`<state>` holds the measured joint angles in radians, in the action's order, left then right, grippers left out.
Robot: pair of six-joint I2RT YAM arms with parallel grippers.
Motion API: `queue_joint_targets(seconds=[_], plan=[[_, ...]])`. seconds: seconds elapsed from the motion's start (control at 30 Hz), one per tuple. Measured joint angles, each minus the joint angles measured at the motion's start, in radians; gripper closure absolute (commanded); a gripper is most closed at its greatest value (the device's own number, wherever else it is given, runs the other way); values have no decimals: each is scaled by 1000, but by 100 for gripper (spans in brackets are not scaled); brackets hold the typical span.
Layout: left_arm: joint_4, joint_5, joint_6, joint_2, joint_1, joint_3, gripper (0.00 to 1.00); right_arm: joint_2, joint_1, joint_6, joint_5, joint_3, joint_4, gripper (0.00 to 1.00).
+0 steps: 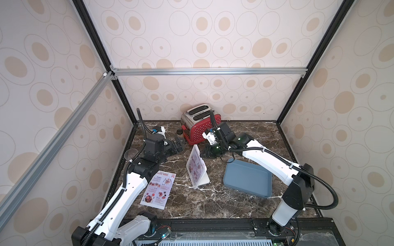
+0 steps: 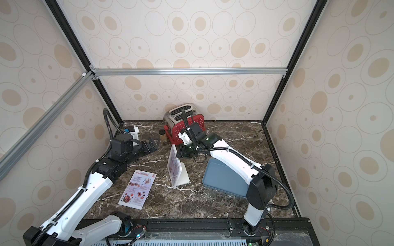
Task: Replace the menus in the menu holders
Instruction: Insert the menu into the menu holder, then adjust the menu holder at the center of the board.
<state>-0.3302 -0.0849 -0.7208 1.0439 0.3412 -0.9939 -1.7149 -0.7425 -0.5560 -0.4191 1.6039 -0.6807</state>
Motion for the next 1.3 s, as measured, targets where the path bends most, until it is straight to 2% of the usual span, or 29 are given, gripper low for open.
queue_joint_targets(seconds=[0.1,0.27,0.43,0.57,0.7,0.8,0.9,1.0,1.17,1.3], plan=[[0,0,0,0,0,0,1,-6,-1,-1,-3,-1,1,100],[0,0,0,4,0,-4,1,1,-3,11,11,-1,3,70],[2,2,0,8,0,-6,1,128,-14,31,69,-71,37,51],[2,6,0,13,0,-6,1,303,-102,59,147,-246,90,45],[6,12,0,20,0,-6,1,343,-186,83,217,-364,143,43],[7,16,0,29,0,-6,1,307,-190,90,256,-397,167,44],[6,21,0,33,0,-6,1,253,-190,93,285,-397,214,50],[6,28,0,33,0,-6,1,222,-190,97,301,-399,262,61],[6,42,0,32,0,-5,1,211,-188,119,313,-403,323,88],[4,52,0,31,0,-1,0,212,-163,195,251,-402,326,94]])
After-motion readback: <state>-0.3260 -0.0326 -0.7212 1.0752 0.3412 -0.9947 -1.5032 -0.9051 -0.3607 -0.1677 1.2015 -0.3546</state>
